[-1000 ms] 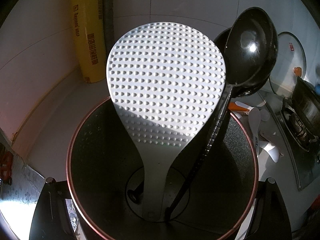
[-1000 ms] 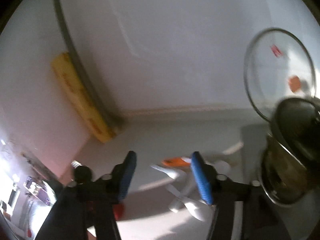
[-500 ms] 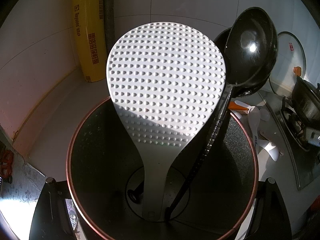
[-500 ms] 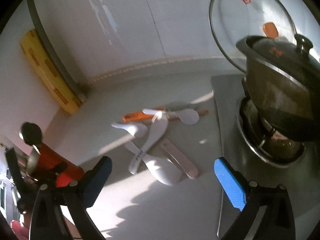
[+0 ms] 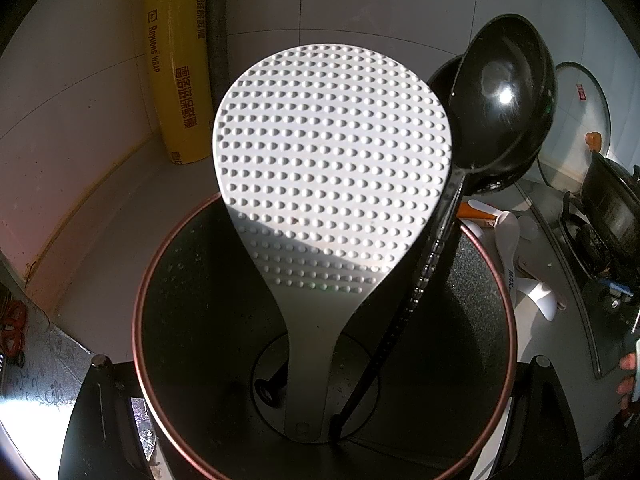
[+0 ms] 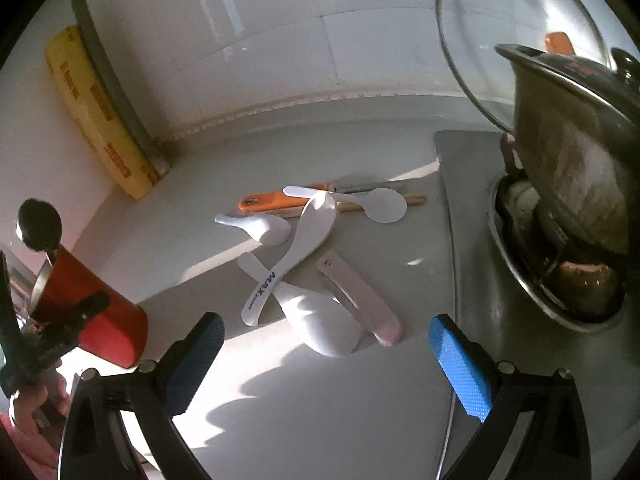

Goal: Organize utensils
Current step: 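Open the right tool, release the paddle and move back toward the utensils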

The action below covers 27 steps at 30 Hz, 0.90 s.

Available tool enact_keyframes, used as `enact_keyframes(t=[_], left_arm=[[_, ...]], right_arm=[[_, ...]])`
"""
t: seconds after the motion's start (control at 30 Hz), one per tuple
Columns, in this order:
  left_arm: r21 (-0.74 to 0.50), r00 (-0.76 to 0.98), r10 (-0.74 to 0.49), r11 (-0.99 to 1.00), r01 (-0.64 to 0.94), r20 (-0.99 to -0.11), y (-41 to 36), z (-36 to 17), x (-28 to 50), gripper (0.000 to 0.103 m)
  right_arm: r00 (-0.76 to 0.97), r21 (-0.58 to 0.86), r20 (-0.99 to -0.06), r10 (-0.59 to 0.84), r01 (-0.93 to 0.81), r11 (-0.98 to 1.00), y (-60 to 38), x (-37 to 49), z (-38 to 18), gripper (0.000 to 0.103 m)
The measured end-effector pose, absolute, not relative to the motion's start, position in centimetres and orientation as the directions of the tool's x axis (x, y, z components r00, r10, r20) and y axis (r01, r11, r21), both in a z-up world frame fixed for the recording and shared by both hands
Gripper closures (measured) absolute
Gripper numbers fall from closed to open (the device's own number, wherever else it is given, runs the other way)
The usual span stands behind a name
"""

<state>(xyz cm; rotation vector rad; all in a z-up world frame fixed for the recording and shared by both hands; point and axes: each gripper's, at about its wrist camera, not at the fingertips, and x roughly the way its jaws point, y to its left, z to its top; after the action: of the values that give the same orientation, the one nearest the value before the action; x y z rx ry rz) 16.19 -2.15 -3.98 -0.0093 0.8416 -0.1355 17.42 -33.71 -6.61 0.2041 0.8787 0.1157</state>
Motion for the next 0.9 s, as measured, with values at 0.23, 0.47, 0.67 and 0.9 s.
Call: enact_keyframes(t=[0.23,0.47,0.67,0.9], left_arm=[[-0.062,0.657,-0.121,0.992,0.112,-0.744,-2.1,-4.0,16.2,0.013],[-0.059,0.657,-0.115,0.993,0.106,-0.745,-2.3,-3.9,16.3,0.013],[-0.058,0.658,-0.105,0.994,0.093,-0.746,-2.6,-3.9,16.6,0.013],[-0.055,0.660,-0.080,0.997,0.059,-0.747,-3.1,-3.8,16.8,0.013]], right_arm=[[0.605,0.178,-0.771,0.198,-0.095,0.980,-32.6,19.7,-7.4,0.000],[0.602,0.216,-0.764,0.230,-0.096,0.972,-33.1,23.8,-6.5,0.000],[0.584,0.174,-0.789,0.188,-0.081,0.981,-33.4,27.4,-6.8,0.000],[0.548,0.196,-0.808,0.217,-0.097,0.976,-33.9,30.7,-7.9,0.001]])
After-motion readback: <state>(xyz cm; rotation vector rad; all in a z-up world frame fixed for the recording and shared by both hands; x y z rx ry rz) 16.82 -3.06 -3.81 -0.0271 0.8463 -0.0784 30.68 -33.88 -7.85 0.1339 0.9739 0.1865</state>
